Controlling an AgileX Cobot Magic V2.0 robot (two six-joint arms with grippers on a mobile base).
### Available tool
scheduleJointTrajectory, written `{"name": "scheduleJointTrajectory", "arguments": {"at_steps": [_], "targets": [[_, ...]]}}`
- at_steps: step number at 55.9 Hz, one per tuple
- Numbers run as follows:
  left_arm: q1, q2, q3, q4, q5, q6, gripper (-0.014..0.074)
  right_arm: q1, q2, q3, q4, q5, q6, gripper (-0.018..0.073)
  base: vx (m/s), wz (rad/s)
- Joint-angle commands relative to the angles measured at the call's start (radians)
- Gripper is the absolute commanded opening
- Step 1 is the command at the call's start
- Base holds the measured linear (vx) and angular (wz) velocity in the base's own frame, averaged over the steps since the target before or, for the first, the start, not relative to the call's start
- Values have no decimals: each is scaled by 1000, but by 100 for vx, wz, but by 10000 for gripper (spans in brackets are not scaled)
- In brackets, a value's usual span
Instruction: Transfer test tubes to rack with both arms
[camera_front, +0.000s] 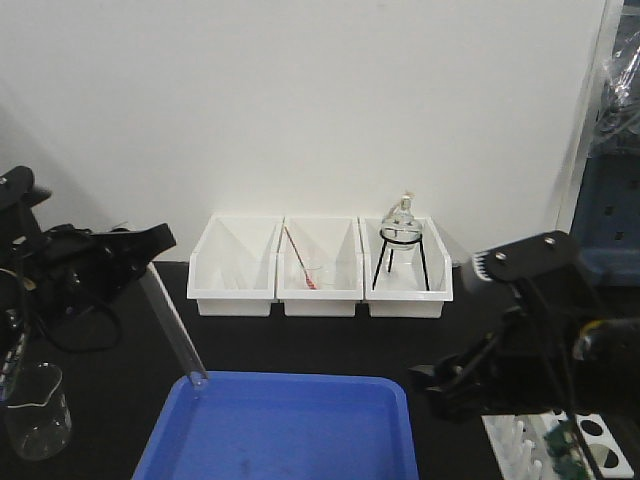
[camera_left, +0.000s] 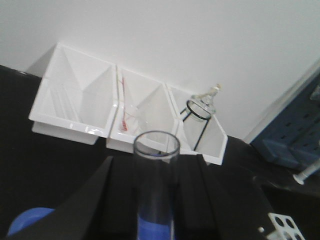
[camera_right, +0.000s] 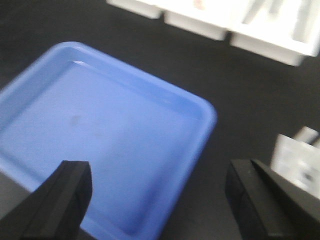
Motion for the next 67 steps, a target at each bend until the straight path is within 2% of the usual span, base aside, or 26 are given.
{"name": "scheduleJointTrajectory", "arguments": {"at_steps": [1,3,7,11,14,24,37,46,53,61,67], "targets": [[-38,-37,-33,-10,-65,-42,-7,0,54,-123,246,3,-230,592,0,0],[-54,-37,-33,-10,-61,-49,-7,0,84,-155,342,13,-318,592,0,0],[-81,-37,-33,-10,-59,-49,-7,1,140,-214,463,22,-432,592,0,0],[-110,-37,-33,-11,-49,-51,-7,1,201,-281,540,59,-504,592,0,0],[-129,-37,-33,-11,-37,-58,-7,1,246,-333,569,107,-519,592,0,0],[-172,-37,-33,-11,-31,-67,-7,1,367,-495,558,269,-510,592,0,0],[-206,-37,-33,-20,-29,-73,-7,8,448,-603,559,337,-506,592,0,0],[-204,-21,-33,-5,-42,-70,-7,27,451,-618,555,385,-510,592,0,0],[-212,9,-33,-10,-48,-78,-7,68,451,-618,550,381,-520,592,0,0],[-235,22,-33,-10,-72,-101,-7,122,452,-618,487,308,-508,592,0,0],[-236,21,-33,-12,-101,-108,-7,130,457,-618,487,304,-498,592,0,0]]}}
